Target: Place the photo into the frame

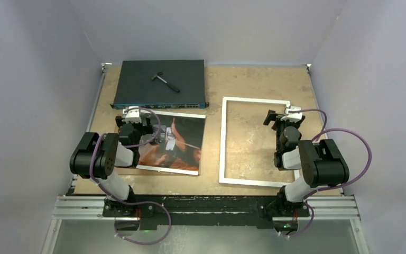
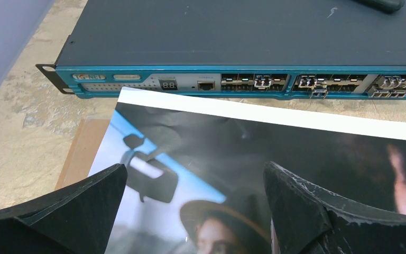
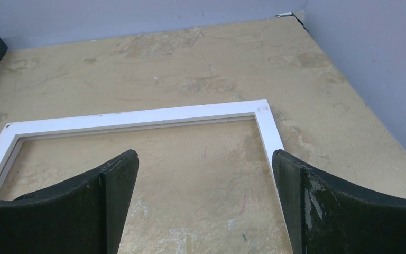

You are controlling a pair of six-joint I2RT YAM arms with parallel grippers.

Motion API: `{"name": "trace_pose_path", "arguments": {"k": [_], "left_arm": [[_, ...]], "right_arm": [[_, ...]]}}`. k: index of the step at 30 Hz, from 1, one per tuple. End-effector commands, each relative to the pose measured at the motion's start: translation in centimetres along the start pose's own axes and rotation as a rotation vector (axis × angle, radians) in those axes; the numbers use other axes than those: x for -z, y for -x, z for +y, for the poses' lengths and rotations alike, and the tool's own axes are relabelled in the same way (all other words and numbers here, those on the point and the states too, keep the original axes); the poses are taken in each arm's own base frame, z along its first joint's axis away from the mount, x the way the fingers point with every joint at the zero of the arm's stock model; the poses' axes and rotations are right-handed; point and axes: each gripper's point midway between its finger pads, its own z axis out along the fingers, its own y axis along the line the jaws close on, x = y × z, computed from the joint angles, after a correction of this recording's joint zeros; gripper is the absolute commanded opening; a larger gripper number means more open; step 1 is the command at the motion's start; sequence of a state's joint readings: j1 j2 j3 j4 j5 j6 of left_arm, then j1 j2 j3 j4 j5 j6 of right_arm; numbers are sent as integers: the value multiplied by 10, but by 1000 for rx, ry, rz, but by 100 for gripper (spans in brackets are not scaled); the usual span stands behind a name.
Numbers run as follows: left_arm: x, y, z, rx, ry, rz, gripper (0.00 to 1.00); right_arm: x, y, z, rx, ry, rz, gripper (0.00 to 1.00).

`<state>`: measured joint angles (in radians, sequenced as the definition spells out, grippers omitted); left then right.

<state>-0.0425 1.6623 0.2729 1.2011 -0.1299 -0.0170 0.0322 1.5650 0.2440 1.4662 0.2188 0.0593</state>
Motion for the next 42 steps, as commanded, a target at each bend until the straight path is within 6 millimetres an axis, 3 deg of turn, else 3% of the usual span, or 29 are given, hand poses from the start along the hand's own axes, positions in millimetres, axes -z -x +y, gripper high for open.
{"name": "trace_pose_path", "arguments": {"k": [1, 10, 11, 16, 19, 20, 22, 25, 27, 29, 32, 35, 38, 42], "left_arm": [[-5, 17, -5, 18, -19, -54, 100], [-5, 20, -6, 19, -26, -63, 100], [-6, 21, -5, 23, -34, -58, 100], [-33, 37, 1, -15, -10, 133, 100], [-46, 57, 6, -67, 4, 271, 99], [-47, 65, 9, -73, 12, 320, 98], [-46, 80, 11, -58, -2, 362, 96], [-36, 103, 23, -31, -7, 392, 96], [-30, 120, 24, 5, -17, 386, 96], [-25, 130, 24, 16, -34, 398, 96], [-23, 139, 25, 33, -31, 437, 95], [-23, 141, 24, 72, -36, 481, 93], [-20, 139, 24, 88, -39, 514, 91], [-15, 132, 24, 84, -40, 535, 91]], "right_arm": [[-6, 23, 0, 2, -11, -80, 99], [-3, 20, 4, -16, 12, -74, 99], [-3, 23, -7, -28, -49, -84, 99], [-31, 33, -14, -87, -182, 94, 99], [-48, 55, -10, -109, -214, 205, 99], [-55, 65, -4, -176, -211, 215, 99], [-57, 65, 1, -423, -254, 244, 99], [-59, 81, 37, -576, 17, 319, 99], [-58, 91, 61, -523, 128, 347, 99], [-49, 86, 98, -344, 95, 415, 99], [-9, 54, 157, -95, 54, 560, 99], [25, 29, 190, -48, 89, 611, 99], [52, 1, 207, -22, 124, 675, 94], [74, -33, 214, 65, 105, 744, 86]]}}
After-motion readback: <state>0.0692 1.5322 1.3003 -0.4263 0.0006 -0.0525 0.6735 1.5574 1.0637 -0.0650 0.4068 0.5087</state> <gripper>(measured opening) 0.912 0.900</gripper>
